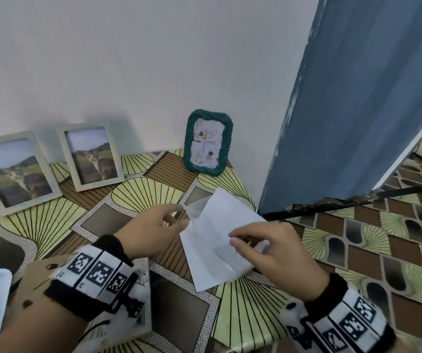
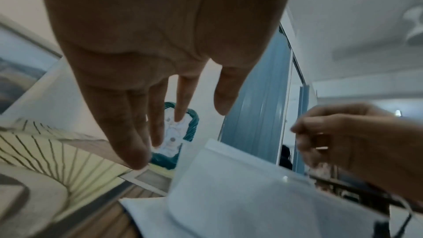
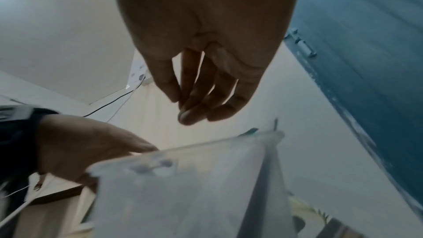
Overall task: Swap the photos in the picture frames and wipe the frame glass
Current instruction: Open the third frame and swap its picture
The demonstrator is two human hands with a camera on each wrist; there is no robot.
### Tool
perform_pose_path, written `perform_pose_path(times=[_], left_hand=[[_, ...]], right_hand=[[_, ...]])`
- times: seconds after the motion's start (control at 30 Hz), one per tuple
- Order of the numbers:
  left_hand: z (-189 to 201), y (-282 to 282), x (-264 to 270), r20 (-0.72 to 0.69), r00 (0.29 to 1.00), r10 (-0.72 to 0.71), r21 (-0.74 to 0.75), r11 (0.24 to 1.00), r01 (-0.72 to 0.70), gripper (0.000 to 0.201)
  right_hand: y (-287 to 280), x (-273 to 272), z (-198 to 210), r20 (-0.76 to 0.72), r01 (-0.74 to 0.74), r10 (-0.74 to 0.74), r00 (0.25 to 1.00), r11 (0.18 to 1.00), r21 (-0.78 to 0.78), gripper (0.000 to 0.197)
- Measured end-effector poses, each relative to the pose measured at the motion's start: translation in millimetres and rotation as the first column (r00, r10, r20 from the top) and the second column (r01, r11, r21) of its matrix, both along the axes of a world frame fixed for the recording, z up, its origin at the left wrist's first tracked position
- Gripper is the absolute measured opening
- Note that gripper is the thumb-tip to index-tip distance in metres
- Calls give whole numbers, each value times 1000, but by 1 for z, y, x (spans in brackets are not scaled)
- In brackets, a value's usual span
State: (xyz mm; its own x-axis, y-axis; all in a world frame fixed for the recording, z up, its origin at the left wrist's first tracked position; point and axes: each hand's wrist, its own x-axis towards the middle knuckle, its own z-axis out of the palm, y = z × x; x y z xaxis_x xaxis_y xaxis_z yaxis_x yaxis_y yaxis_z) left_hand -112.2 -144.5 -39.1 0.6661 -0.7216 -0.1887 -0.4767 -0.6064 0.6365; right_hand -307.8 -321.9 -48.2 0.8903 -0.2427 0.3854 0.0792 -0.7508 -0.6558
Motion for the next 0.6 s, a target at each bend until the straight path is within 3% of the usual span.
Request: perform_pose_path(times=[0.1, 0.23, 0.43, 0.6], left_hand=[[-1, -1, -14, -108, 993, 39, -207, 976, -61, 61], [-18, -12, -29, -302, 951, 64, -395, 900, -186, 71], [-41, -23, -35, -425, 903, 69, -465, 839, -282, 65], [-51, -24, -38, -435, 897, 73, -497, 812, -307, 73]], right_hand=[[-18, 4, 8, 126, 182, -182, 975, 983, 18, 6], [-41, 13, 8, 0, 330, -330, 944, 944, -8, 1], [-53, 19, -6, -116, 359, -359, 926, 933, -17, 12], [-58, 23, -10, -135, 385, -376, 917, 922, 46, 14]])
